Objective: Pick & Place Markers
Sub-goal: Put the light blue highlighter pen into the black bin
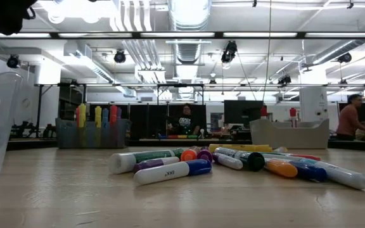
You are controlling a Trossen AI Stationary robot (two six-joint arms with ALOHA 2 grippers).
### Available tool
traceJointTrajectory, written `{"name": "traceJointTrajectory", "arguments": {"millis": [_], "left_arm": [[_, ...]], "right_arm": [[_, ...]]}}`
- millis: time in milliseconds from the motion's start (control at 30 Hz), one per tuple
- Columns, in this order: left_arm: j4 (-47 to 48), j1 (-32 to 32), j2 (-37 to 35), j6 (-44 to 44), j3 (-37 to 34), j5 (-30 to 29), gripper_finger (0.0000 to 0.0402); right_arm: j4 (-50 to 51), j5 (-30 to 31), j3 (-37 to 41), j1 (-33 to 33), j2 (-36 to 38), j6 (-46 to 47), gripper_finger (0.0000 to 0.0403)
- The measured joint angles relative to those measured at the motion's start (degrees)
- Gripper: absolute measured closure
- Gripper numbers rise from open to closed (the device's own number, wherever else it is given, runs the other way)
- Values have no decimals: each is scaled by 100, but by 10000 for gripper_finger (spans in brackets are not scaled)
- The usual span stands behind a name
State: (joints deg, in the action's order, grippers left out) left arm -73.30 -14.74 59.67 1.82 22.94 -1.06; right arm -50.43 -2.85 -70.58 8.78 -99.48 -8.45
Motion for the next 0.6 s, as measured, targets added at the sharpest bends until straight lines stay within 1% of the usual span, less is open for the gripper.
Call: {"name": "traceJointTrajectory", "arguments": {"millis": [133,233,600], "left_arm": [[-24,7,141,-38,132,-56,332],[-64,7,225,-93,191,-59,332],[-88,83,656,-137,482,-162,332]], "right_arm": [[12,66,-18,-24,0,104,191],[50,132,-18,-65,0,127,180],[-136,110,-23,-64,-2,58,197]]}}
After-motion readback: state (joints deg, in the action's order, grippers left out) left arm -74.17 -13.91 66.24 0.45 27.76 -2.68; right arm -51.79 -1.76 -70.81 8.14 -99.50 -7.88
